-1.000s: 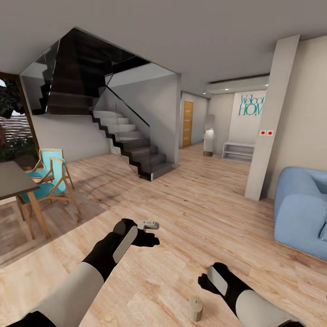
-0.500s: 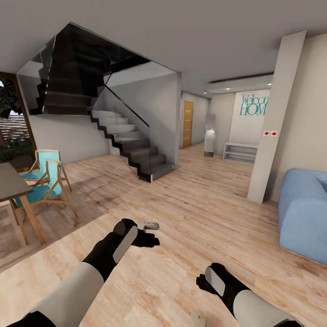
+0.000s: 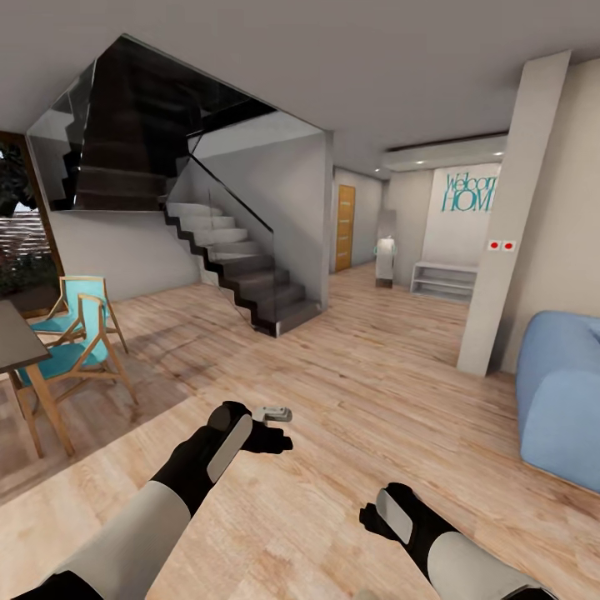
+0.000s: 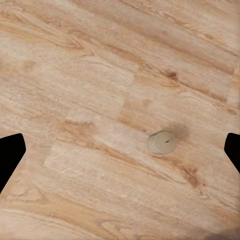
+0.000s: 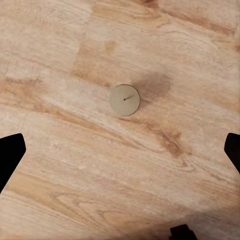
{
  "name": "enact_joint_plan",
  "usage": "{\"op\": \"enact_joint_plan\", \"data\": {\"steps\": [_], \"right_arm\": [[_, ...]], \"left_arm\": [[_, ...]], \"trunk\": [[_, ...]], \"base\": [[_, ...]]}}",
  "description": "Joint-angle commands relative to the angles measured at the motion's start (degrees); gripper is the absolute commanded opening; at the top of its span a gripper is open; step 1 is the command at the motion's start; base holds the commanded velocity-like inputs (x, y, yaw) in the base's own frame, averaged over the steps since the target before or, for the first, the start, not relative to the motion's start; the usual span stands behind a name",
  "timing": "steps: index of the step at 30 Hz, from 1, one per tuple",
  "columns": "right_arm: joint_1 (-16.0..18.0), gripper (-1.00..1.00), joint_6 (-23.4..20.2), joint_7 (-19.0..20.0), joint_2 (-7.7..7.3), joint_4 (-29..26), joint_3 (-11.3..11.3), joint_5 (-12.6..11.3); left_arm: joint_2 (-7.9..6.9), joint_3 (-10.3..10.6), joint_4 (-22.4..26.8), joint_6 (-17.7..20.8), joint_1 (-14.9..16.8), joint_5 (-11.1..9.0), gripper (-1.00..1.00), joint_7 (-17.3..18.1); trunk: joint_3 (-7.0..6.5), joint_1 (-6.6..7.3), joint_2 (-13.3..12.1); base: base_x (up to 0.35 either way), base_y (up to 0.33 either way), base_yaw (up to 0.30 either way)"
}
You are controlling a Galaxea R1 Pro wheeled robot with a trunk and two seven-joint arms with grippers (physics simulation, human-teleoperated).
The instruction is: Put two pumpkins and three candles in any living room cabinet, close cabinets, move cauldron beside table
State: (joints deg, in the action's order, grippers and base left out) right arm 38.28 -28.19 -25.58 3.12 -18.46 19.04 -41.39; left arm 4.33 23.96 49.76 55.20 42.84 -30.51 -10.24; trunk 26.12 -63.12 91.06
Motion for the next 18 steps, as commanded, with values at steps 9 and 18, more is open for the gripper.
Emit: {"op": "enact_joint_plan", "data": {"steps": [9, 18], "right_arm": [[0.0, 1.0, 0.1, -0.2, -0.11, -0.3, 0.5, -0.5], [0.0, 1.0, 2.6, 0.0, -0.1, -0.4, 0.6, -0.5]], "left_arm": [[-0.02, 0.4, 0.1, 0.1, 0.0, -0.6, 1.0, -0.6], [-0.02, 0.6, 0.2, -0.1, 0.0, -0.6, 1.0, -0.5]], "trunk": [[1.68, -1.98, 3.6], [3.3, -3.95, 7.3]], "base": [[0.004, 0.0, 0.0], [0.0, 0.0, 0.0]]}}
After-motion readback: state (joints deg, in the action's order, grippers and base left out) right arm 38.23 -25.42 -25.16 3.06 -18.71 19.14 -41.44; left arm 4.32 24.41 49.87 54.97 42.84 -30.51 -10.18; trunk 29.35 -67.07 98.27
